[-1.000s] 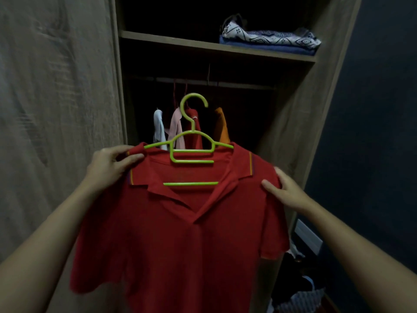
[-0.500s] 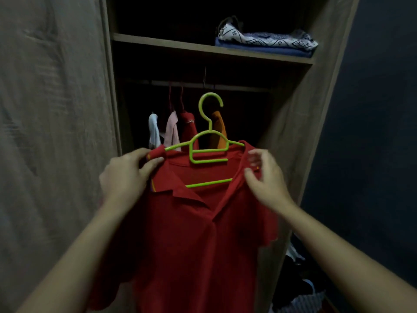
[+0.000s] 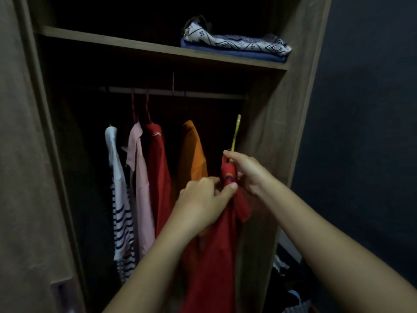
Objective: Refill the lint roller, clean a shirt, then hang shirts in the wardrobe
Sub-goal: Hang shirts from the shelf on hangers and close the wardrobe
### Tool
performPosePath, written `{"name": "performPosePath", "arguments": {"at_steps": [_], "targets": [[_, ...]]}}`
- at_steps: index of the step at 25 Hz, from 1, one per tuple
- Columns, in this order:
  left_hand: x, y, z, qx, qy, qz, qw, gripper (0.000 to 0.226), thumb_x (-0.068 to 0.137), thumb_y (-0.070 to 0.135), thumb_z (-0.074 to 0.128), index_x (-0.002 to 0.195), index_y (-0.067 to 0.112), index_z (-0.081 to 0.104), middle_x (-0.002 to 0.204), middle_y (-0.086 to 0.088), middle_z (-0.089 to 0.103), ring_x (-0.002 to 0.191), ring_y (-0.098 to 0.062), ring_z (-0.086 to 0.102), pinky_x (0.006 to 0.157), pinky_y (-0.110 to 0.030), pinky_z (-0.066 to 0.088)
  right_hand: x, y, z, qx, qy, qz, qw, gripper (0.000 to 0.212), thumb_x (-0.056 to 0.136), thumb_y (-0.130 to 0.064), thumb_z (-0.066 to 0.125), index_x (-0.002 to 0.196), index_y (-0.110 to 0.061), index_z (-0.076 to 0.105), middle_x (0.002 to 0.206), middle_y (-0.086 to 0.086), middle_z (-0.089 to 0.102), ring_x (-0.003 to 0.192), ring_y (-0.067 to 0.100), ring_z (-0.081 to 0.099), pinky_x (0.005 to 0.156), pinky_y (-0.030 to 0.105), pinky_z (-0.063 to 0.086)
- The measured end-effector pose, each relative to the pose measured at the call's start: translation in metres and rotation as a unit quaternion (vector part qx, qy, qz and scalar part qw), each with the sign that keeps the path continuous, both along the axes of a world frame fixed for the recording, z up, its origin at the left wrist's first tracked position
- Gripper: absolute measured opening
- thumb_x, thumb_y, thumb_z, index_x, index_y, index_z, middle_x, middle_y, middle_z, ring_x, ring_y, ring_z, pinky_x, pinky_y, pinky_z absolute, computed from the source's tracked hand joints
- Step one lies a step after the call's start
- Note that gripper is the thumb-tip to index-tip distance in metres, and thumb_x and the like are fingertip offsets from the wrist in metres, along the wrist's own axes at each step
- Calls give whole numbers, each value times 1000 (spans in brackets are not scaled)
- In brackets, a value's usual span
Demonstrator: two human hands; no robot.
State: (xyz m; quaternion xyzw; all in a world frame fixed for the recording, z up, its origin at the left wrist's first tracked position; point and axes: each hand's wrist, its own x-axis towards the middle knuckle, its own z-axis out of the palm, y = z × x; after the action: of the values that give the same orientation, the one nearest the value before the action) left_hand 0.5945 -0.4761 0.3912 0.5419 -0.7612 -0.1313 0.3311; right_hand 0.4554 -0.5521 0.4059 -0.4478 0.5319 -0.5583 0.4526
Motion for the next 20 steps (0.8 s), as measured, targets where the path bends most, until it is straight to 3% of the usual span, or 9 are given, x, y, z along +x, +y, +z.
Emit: {"name": "performPosePath", "arguments": {"at_steps": [2,4,7,10,13,15,20], "targets": [[-3,-36,15,-42,67,15,997,48,90,48,49,126,17,57,120,-9,65,119,-29,54,97,-35,44,-16,-20,7,-7,27,-2,1000,21,68,-18,76,79,-5,63,66,12,58,60,24,55,64,33,46],[-5,-83,26,-76,123,50,988,52,91,39,52,133,9,49,134,-13,55,126,-29,47,102,-32,36,-25,-40,14,-20,51,-2,998,17,63,3,72,76,-3,62,71,18,59,63,27,57,65,34,50],[-12,-155,37,-3,184,51,982,74,88,39,57,146,5,25,151,-15,31,139,-28,30,111,-33,24,-38,-76,26,-31,74,5,997,23,64,14,54,67,-8,57,62,13,51,51,20,49,51,22,41],[-18,-205,44,92,237,52,966,91,85,35,62,150,9,3,156,-15,18,141,-31,23,113,-35,22,-51,-104,45,-62,114,33,991,29,62,8,50,85,-3,63,68,13,52,56,17,48,51,22,37],[-35,-230,44,117,242,19,963,83,88,15,56,150,16,2,150,-14,31,134,-31,36,107,-31,31,-59,-138,66,-85,157,70,981,46,55,-2,50,99,3,63,77,13,53,61,16,50,52,22,39],[-47,-238,44,93,218,13,971,82,87,10,52,151,18,2,144,-15,41,125,-30,46,99,-29,37,-60,-162,77,-95,173,89,976,38,64,1,52,101,-1,63,74,10,54,61,14,52,52,20,41],[-54,-239,44,96,196,5,976,85,87,11,50,150,21,-5,109,-8,56,79,-13,56,61,-22,44,-56,-212,91,-86,183,69,977,12,72,1,53,73,-9,59,71,10,58,72,23,57,65,29,45]]}}
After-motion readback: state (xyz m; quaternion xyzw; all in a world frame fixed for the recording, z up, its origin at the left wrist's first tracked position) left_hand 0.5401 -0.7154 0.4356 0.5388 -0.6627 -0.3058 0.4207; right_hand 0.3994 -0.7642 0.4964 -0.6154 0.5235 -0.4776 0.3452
